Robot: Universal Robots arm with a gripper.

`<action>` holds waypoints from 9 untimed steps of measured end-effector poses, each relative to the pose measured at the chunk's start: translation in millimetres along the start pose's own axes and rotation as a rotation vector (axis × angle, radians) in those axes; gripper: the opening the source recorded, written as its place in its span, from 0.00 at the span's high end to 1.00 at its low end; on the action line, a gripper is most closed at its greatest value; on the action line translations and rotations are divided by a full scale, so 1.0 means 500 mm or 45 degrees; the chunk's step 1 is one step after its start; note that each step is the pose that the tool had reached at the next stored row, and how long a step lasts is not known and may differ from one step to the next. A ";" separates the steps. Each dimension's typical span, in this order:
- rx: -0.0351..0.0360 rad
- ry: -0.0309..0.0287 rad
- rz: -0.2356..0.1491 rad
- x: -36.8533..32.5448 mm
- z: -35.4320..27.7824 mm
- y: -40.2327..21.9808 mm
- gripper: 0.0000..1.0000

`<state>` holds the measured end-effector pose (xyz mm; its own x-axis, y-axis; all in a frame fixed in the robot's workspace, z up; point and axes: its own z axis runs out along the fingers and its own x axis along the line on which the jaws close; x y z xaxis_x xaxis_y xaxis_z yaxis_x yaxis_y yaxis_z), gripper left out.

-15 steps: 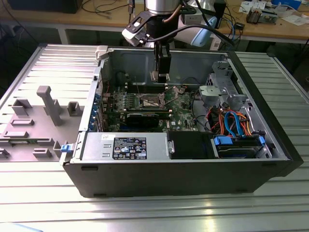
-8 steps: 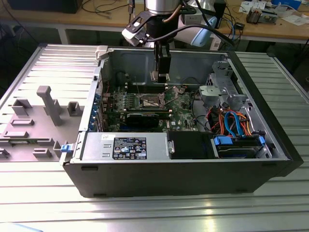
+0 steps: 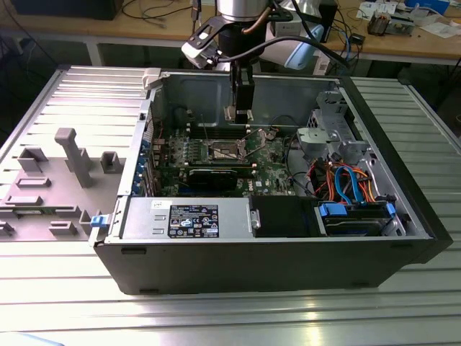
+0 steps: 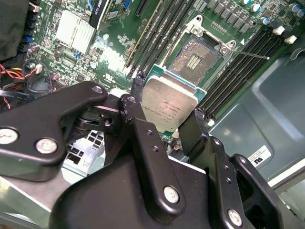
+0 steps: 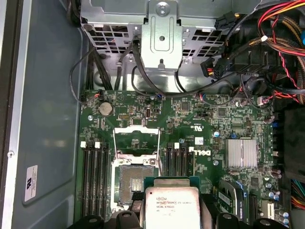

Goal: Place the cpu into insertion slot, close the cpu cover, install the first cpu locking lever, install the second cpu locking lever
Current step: 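Place the cpu into insertion slot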

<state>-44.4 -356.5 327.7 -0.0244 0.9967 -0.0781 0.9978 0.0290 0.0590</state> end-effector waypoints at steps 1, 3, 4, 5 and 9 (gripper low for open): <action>0.0000 0.0000 0.000 0.000 0.000 0.000 0.45; 0.0000 0.0000 0.000 0.000 0.000 0.000 0.45; 0.0000 0.0000 0.000 0.000 0.000 0.000 0.45; 0.0000 0.0005 0.000 0.000 0.000 0.000 0.45; -0.0007 0.0440 0.010 0.000 0.000 -0.001 0.45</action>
<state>-44.9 -356.5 327.7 -0.0191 0.9989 -0.0431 0.9980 0.0216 0.0600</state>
